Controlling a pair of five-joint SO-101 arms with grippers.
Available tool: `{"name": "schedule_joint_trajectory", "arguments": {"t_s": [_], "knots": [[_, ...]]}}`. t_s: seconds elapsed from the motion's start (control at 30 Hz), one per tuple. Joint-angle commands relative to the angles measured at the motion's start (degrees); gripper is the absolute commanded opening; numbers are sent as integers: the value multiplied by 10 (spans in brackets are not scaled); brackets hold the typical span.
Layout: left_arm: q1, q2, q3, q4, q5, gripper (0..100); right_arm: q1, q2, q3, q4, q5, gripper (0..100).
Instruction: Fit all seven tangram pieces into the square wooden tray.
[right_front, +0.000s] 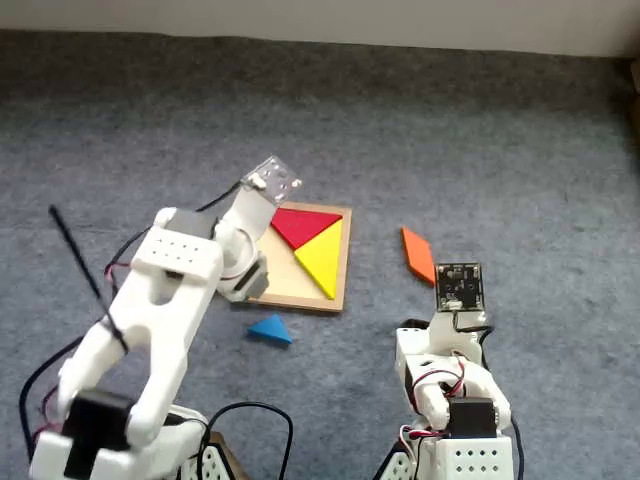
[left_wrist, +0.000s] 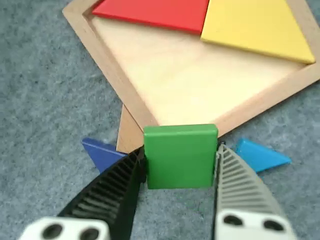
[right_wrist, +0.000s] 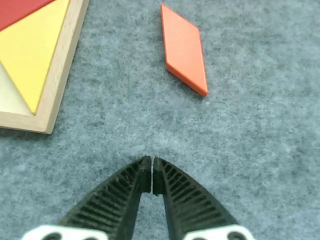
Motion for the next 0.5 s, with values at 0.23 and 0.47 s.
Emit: {"name": "schedule_joint_trajectory", "arguments": {"t_s": [0.23,0.47], "knots": [[22,182,-185,6,6,274,7,-12,64,2,-3,26],[62,218,-216,4,6,269,7,-12,64,2,-3,26]]}}
